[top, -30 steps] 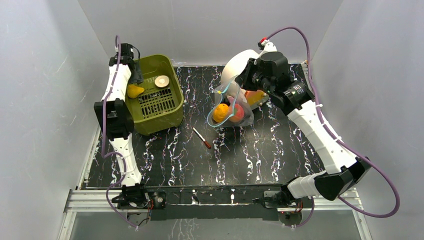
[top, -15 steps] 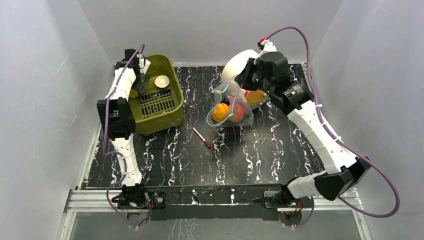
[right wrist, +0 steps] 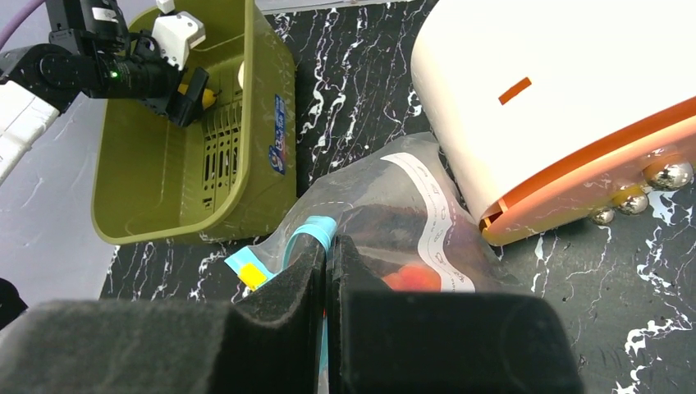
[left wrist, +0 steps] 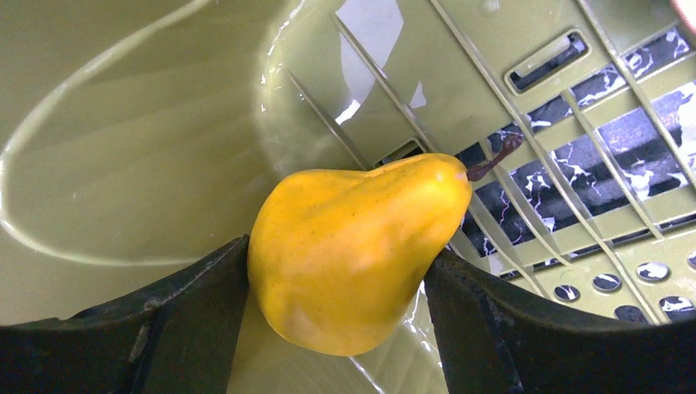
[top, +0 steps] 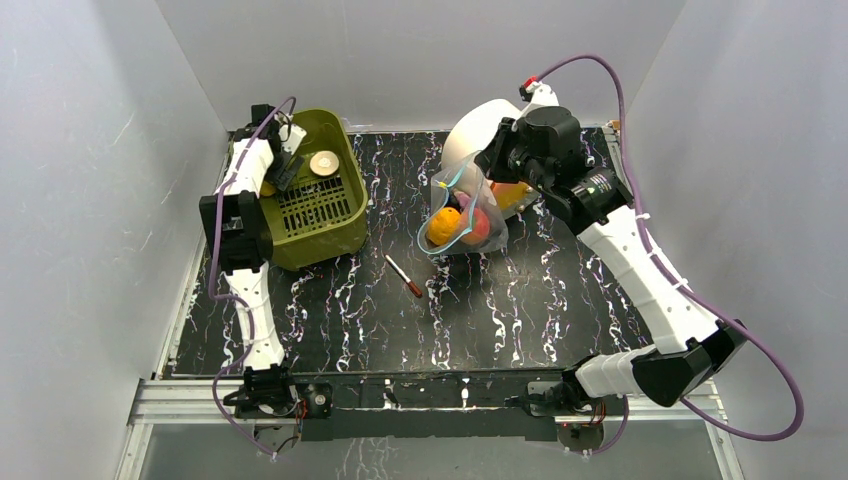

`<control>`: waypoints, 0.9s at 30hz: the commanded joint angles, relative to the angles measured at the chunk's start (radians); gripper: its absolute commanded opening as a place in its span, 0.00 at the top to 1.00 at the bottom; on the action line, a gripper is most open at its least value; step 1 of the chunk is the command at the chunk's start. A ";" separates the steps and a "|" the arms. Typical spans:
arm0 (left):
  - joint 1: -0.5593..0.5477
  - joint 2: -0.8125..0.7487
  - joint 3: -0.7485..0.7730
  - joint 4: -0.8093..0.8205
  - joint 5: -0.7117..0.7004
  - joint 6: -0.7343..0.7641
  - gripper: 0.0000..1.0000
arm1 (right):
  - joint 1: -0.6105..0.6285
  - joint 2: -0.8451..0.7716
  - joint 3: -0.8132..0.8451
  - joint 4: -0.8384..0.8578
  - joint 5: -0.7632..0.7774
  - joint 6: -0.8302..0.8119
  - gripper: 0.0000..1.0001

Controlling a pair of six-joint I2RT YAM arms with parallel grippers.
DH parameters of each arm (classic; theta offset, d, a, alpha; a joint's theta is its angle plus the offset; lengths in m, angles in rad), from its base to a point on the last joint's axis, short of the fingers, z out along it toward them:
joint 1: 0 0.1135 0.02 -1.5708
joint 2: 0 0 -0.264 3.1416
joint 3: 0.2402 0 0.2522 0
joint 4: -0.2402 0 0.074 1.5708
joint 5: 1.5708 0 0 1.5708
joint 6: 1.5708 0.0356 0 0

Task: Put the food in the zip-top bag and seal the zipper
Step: Pick up the fake fruit from the bin.

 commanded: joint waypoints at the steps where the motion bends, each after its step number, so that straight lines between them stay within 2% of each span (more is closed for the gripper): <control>1: 0.003 0.023 0.056 -0.032 0.039 -0.016 0.32 | -0.007 -0.042 0.005 0.079 0.032 -0.020 1.00; 11: -0.017 -0.044 0.043 -0.024 0.002 -0.119 0.56 | -0.008 -0.047 0.003 0.082 0.033 -0.022 1.00; 16: -0.071 -0.092 0.045 -0.026 -0.013 -0.177 0.58 | -0.008 -0.045 0.002 0.089 0.002 -0.007 1.00; 21: -0.078 -0.120 0.092 -0.076 0.016 -0.352 0.64 | -0.007 -0.051 -0.002 0.084 -0.024 0.017 1.00; 27: -0.079 -0.185 0.120 -0.118 0.056 -0.518 0.67 | -0.007 -0.048 0.014 0.057 -0.039 0.037 1.00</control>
